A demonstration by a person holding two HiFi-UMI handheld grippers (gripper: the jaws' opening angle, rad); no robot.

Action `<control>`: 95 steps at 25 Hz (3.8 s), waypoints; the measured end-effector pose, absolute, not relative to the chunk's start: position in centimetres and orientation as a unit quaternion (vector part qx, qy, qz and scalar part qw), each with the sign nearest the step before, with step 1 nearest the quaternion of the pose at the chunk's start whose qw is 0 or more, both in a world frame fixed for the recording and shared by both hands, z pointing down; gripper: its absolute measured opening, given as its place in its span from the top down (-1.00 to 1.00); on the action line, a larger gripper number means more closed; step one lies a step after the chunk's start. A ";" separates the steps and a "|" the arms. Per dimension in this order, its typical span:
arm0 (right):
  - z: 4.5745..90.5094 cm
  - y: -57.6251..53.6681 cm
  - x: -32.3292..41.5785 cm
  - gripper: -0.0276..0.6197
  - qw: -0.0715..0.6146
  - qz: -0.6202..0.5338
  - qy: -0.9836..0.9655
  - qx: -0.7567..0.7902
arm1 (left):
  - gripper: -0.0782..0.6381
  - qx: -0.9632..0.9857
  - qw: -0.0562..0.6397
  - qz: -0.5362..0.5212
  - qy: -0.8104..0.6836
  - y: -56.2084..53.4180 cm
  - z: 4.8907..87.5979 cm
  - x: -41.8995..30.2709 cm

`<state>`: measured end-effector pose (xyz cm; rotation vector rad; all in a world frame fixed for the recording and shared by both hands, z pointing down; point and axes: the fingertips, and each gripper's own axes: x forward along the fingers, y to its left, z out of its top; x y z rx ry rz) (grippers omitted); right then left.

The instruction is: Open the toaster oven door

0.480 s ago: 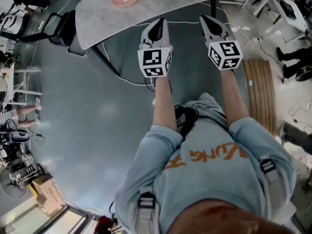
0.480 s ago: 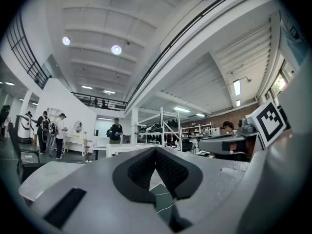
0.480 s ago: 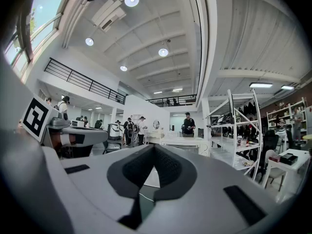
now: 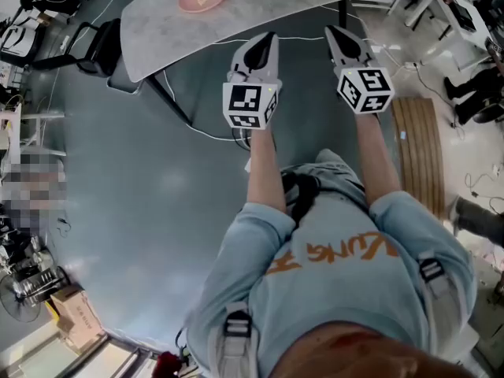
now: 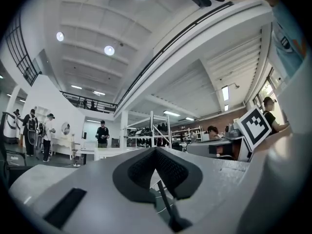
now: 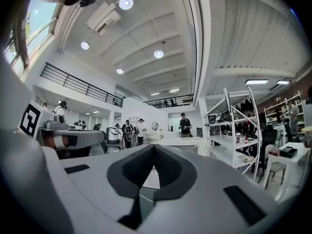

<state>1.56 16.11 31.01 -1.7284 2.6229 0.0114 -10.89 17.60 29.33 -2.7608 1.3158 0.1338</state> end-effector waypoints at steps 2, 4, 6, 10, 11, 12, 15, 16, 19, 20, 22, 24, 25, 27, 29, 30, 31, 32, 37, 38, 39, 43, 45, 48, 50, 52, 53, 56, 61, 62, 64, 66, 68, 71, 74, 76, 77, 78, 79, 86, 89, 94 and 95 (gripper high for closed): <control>30.9 16.2 1.4 0.92 -0.003 0.005 0.835 -0.550 | 0.78 -0.902 0.037 0.043 0.427 17.6 29.4 -11.0; 30.9 16.3 1.2 0.92 -0.006 0.009 0.836 -0.548 | 0.78 -0.906 0.027 0.051 0.420 17.6 29.4 -10.9; 30.7 16.5 1.2 0.92 -0.010 0.013 0.838 -0.546 | 0.78 -0.908 0.015 0.066 0.412 17.8 29.2 -10.8; 29.9 16.5 1.3 0.92 -0.011 0.017 0.838 -0.545 | 0.78 -0.906 0.010 0.084 0.414 17.7 28.5 -11.0; 29.7 16.4 1.3 0.92 -0.009 0.017 0.839 -0.544 | 0.78 -0.905 0.011 0.087 0.417 17.6 28.4 -11.1; 29.5 16.2 1.2 0.92 -0.007 0.017 0.839 -0.543 | 0.78 -0.903 0.010 0.091 0.419 17.4 28.2 -11.3; 29.4 15.6 0.9 0.92 -0.003 0.017 0.841 -0.540 | 0.78 -0.898 0.005 0.106 0.427 16.8 27.9 -12.2; 29.4 15.4 0.8 0.92 -0.002 0.017 0.842 -0.540 | 0.78 -0.896 0.005 0.110 0.431 16.5 27.8 -12.5; 29.1 14.1 0.5 0.92 0.003 0.017 0.843 -0.538 | 0.78 -0.891 0.010 0.120 0.437 15.3 27.3 -13.2; 28.9 13.5 0.5 0.92 0.006 0.016 0.843 -0.537 | 0.78 -0.890 0.012 0.124 0.439 14.7 27.1 -13.4; 28.8 12.1 0.8 0.92 0.015 0.013 0.843 -0.537 | 0.78 -0.882 0.013 0.132 0.451 13.4 26.7 -13.8; 28.8 10.6 1.3 0.92 0.022 0.009 0.844 -0.535 | 0.78 -0.875 0.014 0.136 0.464 12.0 26.7 -13.9; 29.0 9.9 1.6 0.92 0.025 0.007 0.845 -0.534 | 0.78 -0.874 0.013 0.136 0.466 11.3 26.7 -13.7; 29.2 8.0 2.1 0.92 0.033 0.000 0.846 -0.533 | 0.78 -0.875 0.013 0.132 0.465 9.6 26.9 -13.2; 29.5 5.6 2.5 0.92 0.039 -0.007 0.846 -0.531 | 0.78 -0.875 0.014 0.124 0.467 7.2 27.2 -12.7; 29.8 4.3 2.6 0.92 0.040 -0.009 0.847 -0.529 | 0.78 -0.874 0.014 0.121 0.470 5.9 27.4 -12.6; 30.1 3.1 2.9 0.92 0.041 -0.012 0.848 -0.528 | 0.78 -0.872 0.013 0.119 0.474 4.6 27.7 -12.4; 30.4 1.9 3.3 0.92 0.041 -0.014 0.849 -0.527 | 0.78 -0.870 0.012 0.119 0.479 3.4 27.9 -12.2; 31.1 -5.7 6.9 0.92 0.051 -0.033 0.843 -0.534 | 0.78 -0.865 0.007 0.112 0.489 -4.3 28.3 -10.1; 31.3 -7.5 7.7 0.92 0.052 -0.037 0.843 -0.535 | 0.78 -0.866 0.005 0.107 0.488 -6.1 28.4 -9.4; 31.6 -9.2 8.5 0.92 0.052 -0.042 0.843 -0.534 | 0.78 -0.868 0.002 0.102 0.487 -7.8 28.7 -8.6; 32.6 -16.4 10.5 0.92 0.050 -0.058 0.852 -0.518 | 0.78 -0.871 -0.007 0.075 0.485 -15.1 29.8 -6.3; 33.0 -20.0 11.3 0.92 0.047 -0.061 0.858 -0.508 | 0.78 -0.872 -0.009 0.063 0.486 -18.7 30.3 -5.4; 33.5 -24.1 12.4 0.92 0.044 -0.068 0.867 -0.492 | 0.78 -0.869 -0.012 0.050 0.492 -22.5 30.9 -4.2; 33.4 -26.3 12.7 0.92 0.046 -0.073 0.873 -0.481 | 0.78 -0.867 -0.010 0.045 0.497 -24.3 30.9 -3.8; 33.6 -27.8 12.6 0.92 0.045 -0.078 0.878 -0.470 | 0.78 -0.865 -0.012 0.035 0.501 -25.6 31.1 -3.7; 33.9 -28.3 12.4 0.92 0.044 -0.080 0.881 -0.465 | 0.78 -0.863 -0.014 0.029 0.504 -26.1 31.4 -3.8; 34.4 -29.9 11.7 0.92 0.039 -0.083 0.891 -0.446 | 0.78 -0.860 -0.014 0.020 0.510 -27.6 32.0 -4.5; 33.4 -30.4 9.6 0.92 0.003 -0.054 0.923 -0.380 | 0.78 -0.859 0.005 0.006 0.511 -28.9 31.7 -6.0; 33.0 -30.6 9.2 0.92 -0.008 -0.042 0.929 -0.367 | 0.78 -0.860 0.009 0.000 0.510 -29.3 31.6 -6.1; 32.5 -31.4 9.1 0.92 -0.031 -0.014 0.938 -0.344 | 0.78 -0.864 0.024 -0.017 0.502 -30.4 31.5 -5.7; 32.0 -32.3 9.0 0.92 -0.056 0.010 0.946 -0.319 | 0.78 -0.871 0.043 -0.044 0.487 -31.7 31.4 -4.6; 31.5 -32.7 8.4 0.92 -0.084 0.035 0.953 -0.289 | 0.78 -0.880 0.062 -0.070 0.466 -32.7 31.2 -3.6; 31.9 -32.9 7.2 0.92 -0.148 0.078 0.957 -0.239 | 0.78 -0.892 0.090 -0.118 0.427 -33.6 31.0 -2.4; 33.3 -33.4 6.1 0.91 -0.226 0.108 0.951 -0.183 | 0.78 -0.902 0.109 -0.176 0.379 -34.6 31.2 -1.4; 34.6 -33.5 5.5 0.91 -0.274 0.121 0.943 -0.142 | 0.78 -0.906 0.114 -0.222 0.341 -35.1 32.1 -1.0; 35.2 -33.6 5.3 0.91 -0.296 0.128 0.938 -0.123 | 0.78 -0.907 0.115 -0.245 0.321 -35.4 32.8 -0.7; 35.7 -33.8 5.2 0.83 -0.317 0.134 0.933 -0.107 | 0.78 -0.908 0.115 -0.266 0.304 -35.6 33.5 -0.5; 36.3 -34.0 5.1 0.79 -0.338 0.141 0.926 -0.095 | 0.78 -0.908 0.115 -0.282 0.288 -35.9 34.0 -0.4; 39.4 -36.8 3.9 0.66 -0.443 0.186 0.874 -0.066 | 0.44 -0.875 0.121 -0.418 0.212 -37.2 38.1 -1.8; 40.3 -37.7 4.1 0.60 -0.477 0.195 0.855 -0.060 | 0.41 -0.857 0.123 -0.459 0.198 -37.5 39.3 -2.2; 42.0 -39.0 4.6 0.53 -0.527 0.197 0.826 -0.040 | 0.37 -0.837 0.116 -0.508 0.167 -38.2 41.4 -2.4; 42.4 -39.2 4.7 0.53 -0.537 0.201 0.818 -0.038 | 0.37 -0.835 0.116 -0.513 0.163 -38.3 41.7 -2.5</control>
